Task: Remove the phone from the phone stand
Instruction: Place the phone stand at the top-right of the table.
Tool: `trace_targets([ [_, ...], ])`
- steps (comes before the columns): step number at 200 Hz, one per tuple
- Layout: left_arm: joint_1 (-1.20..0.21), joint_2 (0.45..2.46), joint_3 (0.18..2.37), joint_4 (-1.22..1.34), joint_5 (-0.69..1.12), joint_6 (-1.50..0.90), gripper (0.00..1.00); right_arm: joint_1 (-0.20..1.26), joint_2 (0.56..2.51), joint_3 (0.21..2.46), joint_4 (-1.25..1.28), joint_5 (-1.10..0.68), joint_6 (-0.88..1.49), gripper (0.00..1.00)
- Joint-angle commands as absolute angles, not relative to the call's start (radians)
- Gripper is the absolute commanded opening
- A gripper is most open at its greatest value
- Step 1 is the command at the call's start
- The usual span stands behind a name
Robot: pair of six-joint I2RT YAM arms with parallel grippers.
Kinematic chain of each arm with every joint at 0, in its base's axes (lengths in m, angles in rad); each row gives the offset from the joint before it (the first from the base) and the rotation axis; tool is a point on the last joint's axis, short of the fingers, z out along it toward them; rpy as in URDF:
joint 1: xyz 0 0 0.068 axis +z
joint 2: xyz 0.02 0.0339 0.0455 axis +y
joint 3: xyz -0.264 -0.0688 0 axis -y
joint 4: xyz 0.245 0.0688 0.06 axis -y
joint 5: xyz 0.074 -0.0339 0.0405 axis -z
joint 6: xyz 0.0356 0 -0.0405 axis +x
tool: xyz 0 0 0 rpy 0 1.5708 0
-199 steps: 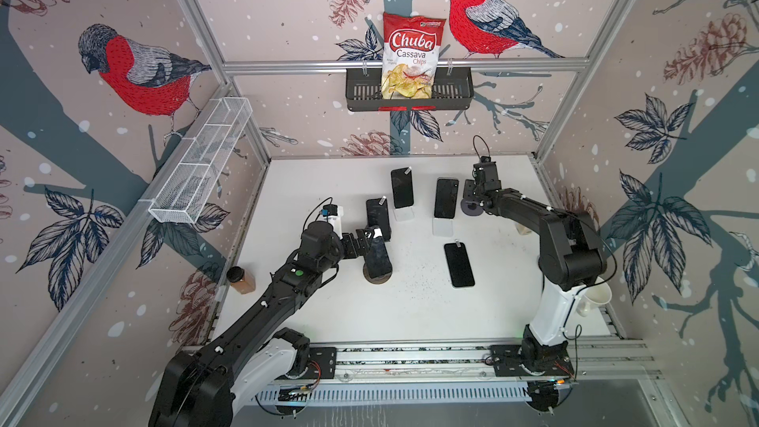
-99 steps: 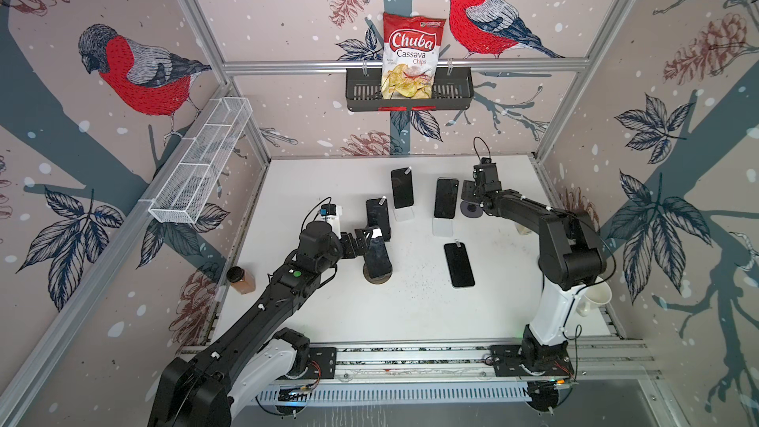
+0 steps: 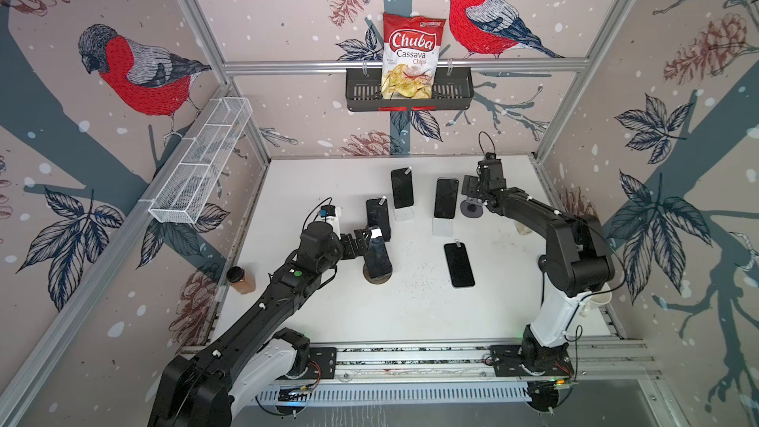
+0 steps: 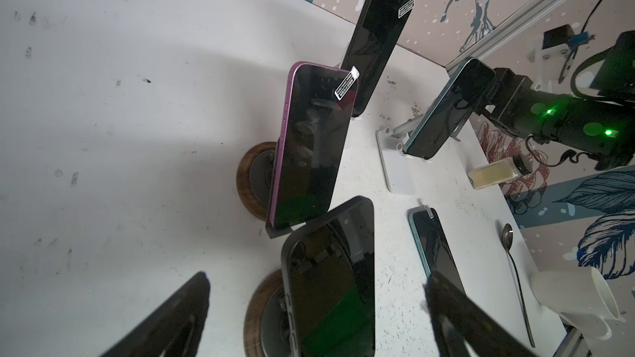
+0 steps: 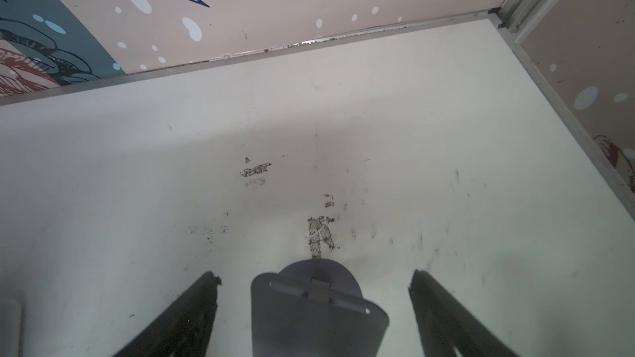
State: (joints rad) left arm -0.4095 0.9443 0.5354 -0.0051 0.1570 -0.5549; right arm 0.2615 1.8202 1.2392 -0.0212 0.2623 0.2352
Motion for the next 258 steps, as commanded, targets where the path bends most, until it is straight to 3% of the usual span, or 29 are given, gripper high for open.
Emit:
trace_targets([
  [1, -0.411, 0.924, 0.532, -0.002, 0.150, -0.575, 0.97, 0.261, 1.778, 1.236, -0.030, 0.287, 0.245, 0.91],
  [95, -0.430, 0.839, 0.603, -0.215, 0.020, -0.627, 0.97, 0.309, 1.521, 1.134, -0.143, 0.292, 0.313, 0.92],
  [140, -0.556, 0.934, 0.715, -0.384, -0.127, -0.649, 0.97, 0.417, 1.376, 1.060, -0.168, 0.306, 0.333, 0.92],
  [202, -0.670, 0.992, 0.699, -0.319, -0.159, -0.731, 0.97, 0.585, 1.213, 0.924, -0.164, 0.272, 0.374, 0.92],
  [258, -0.748, 1.072, 0.724, -0.320, -0.227, -0.796, 0.97, 0.737, 1.184, 0.851, -0.166, 0.258, 0.429, 0.91],
])
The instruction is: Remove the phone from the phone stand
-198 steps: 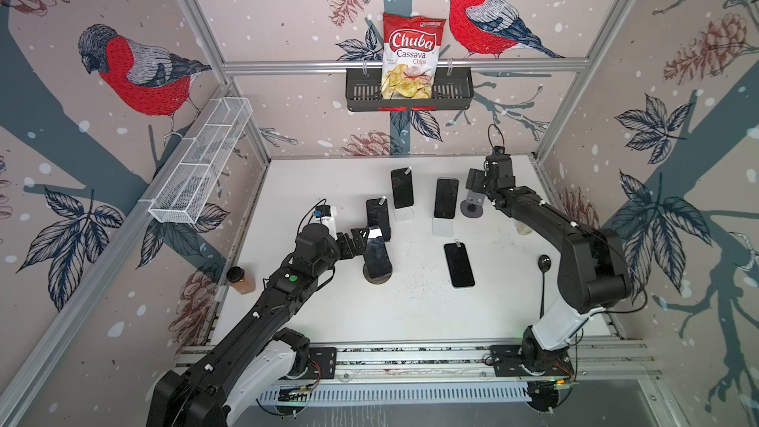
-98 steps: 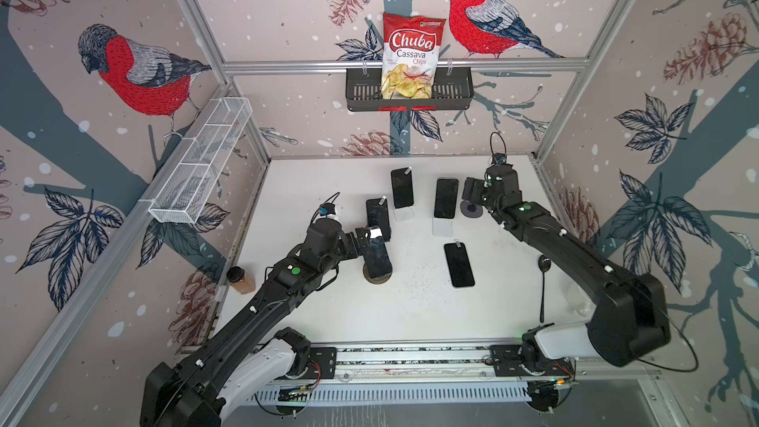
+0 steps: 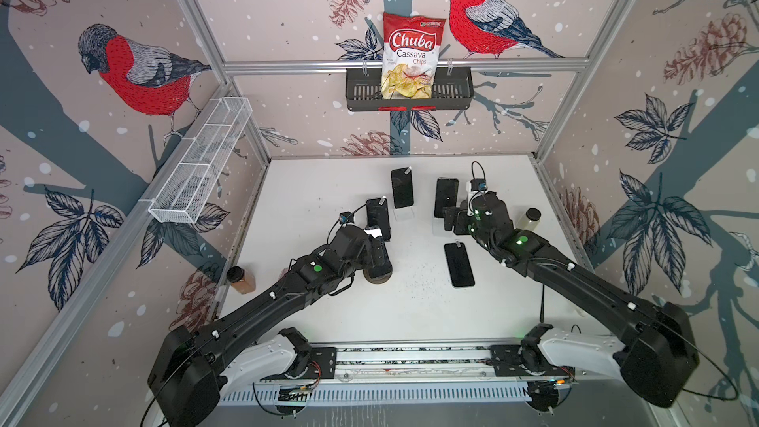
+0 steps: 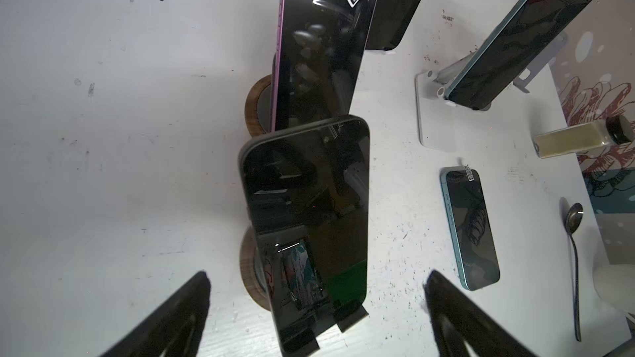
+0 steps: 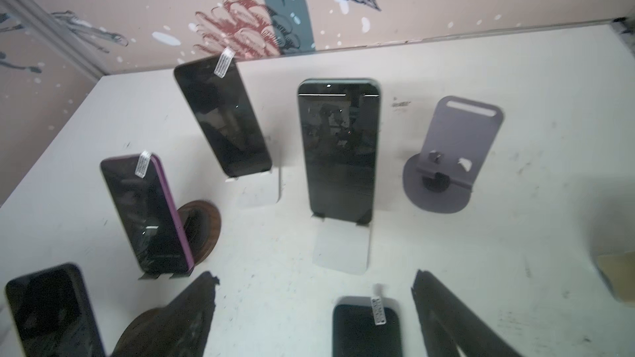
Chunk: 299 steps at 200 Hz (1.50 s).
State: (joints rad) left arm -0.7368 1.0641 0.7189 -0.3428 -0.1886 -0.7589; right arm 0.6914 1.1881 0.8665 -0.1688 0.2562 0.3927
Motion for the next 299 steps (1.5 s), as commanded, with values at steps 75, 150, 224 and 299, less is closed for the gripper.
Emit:
trace_targets([
  [75, -0.752, 0.999, 0.635, -0.199, -0.201, -0.798, 0.97, 0.883, 1.315, 0.852, -0.139, 0.257, 0.458, 0.92],
  [150, -0.734, 0.953, 0.515, -0.016, -0.134, -0.801, 0.97, 0.988, 1.433, 0.895, -0.104, 0.242, 0.462, 0.94],
  [224, -0.625, 0.796, 0.367, 0.170, 0.010, -0.819, 0.97, 1.053, 1.571, 1.012, -0.099, 0.215, 0.445, 0.92],
  [299, -0.417, 0.717, 0.209, 0.412, 0.235, -0.931, 0.97, 1.123, 1.671, 1.096, -0.094, 0.215, 0.433, 0.93],
])
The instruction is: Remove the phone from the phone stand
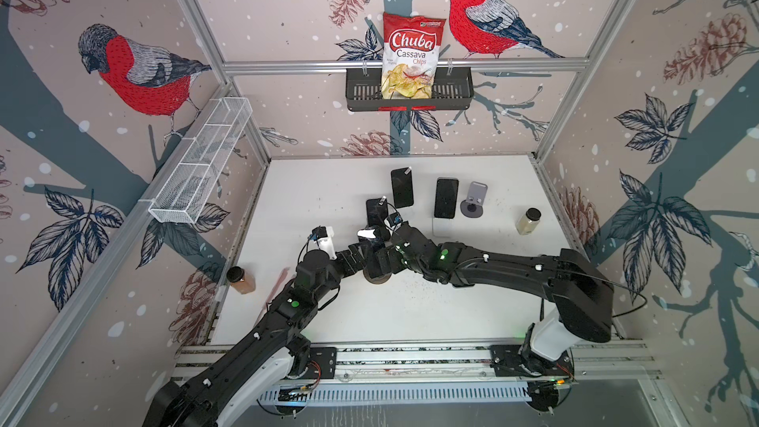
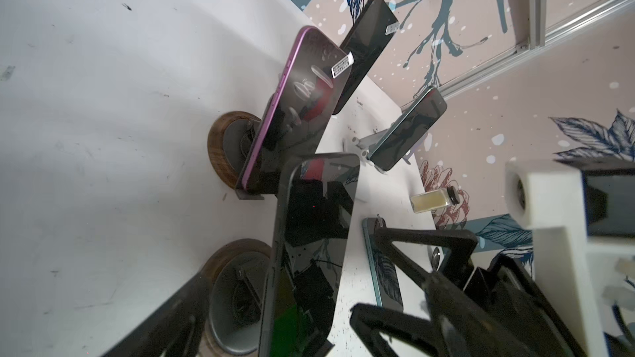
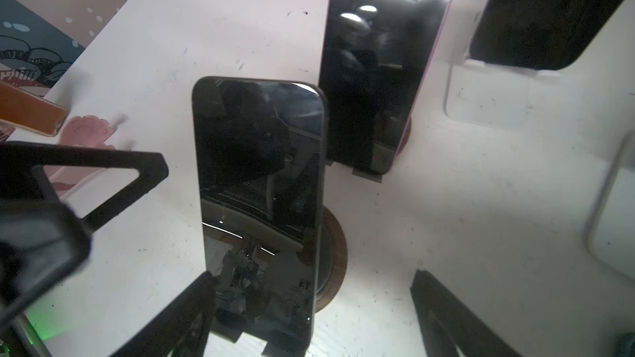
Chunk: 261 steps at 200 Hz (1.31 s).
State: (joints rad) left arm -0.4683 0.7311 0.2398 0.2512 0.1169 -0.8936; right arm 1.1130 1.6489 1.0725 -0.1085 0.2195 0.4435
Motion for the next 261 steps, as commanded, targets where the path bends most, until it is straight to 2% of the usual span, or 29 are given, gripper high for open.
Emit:
trace_targets([
  [1, -0.414, 0.717, 0.207, 0.416, 0.238, -0.932, 0.97, 1.123, 1.672, 1.098, -0.095, 0.215, 0.433, 0.93],
  [43, -0.394, 0.719, 0.155, 0.550, 0.280, -0.968, 0.96, 1.156, 1.727, 1.152, -0.106, 0.232, 0.420, 0.96],
  [91, -0.394, 0.723, 0.156, 0.518, 0.256, -0.969, 0.97, 1.181, 1.781, 1.195, -0.126, 0.263, 0.426, 0.99],
  [205, -0.394, 0.759, 0.188, 0.409, 0.195, -0.952, 0.97, 1.187, 1.835, 1.197, -0.094, 0.333, 0.445, 0.94],
  [261, -0.393, 0.772, 0.195, 0.393, 0.186, -0.954, 0.97, 1.187, 1.838, 1.196, -0.085, 0.343, 0.446, 0.86],
])
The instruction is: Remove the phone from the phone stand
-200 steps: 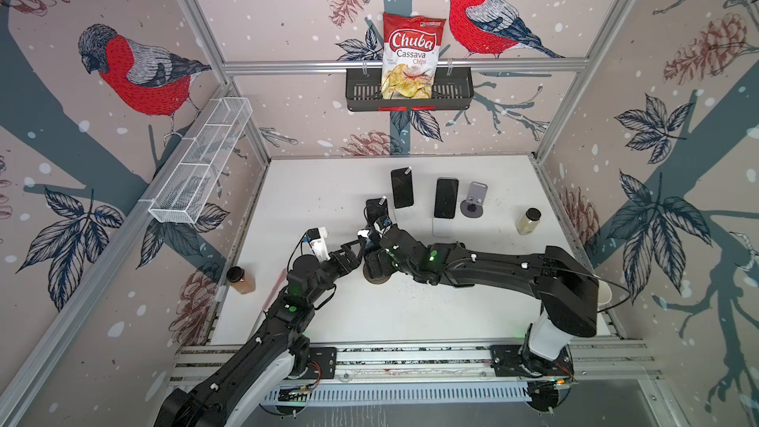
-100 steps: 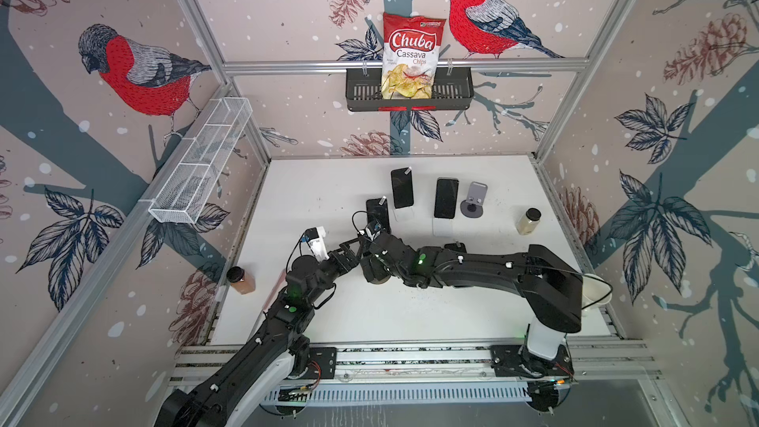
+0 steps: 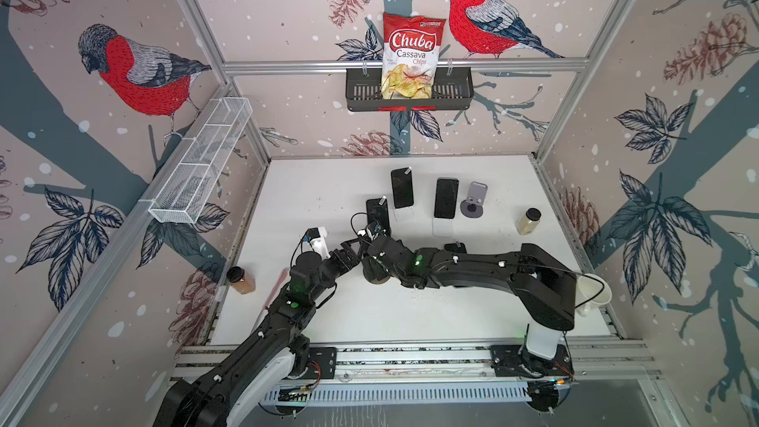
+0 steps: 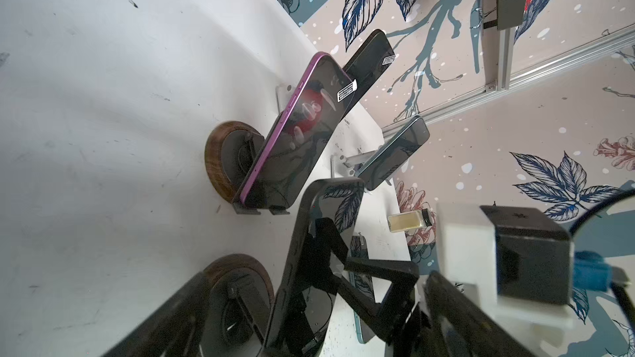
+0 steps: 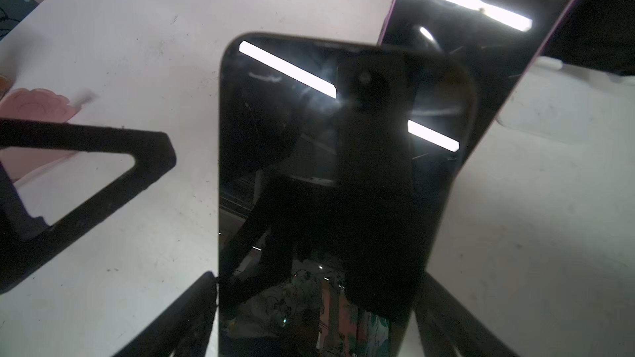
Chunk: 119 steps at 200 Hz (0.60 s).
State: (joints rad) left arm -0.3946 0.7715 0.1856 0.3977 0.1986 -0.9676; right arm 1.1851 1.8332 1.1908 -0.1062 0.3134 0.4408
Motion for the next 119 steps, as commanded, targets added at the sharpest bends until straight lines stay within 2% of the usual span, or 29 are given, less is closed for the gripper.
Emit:
trace_targets([
  [1, -0.393, 0.772, 0.195, 0.393, 0.186, -0.955, 0.96, 1.187, 1.838, 1.196, -0.085, 0.343, 0.446, 0.86],
  [119, -0.393, 0.779, 0.202, 0.353, 0.184, -0.937, 0.97, 1.192, 1.846, 1.199, -0.075, 0.345, 0.450, 0.71],
])
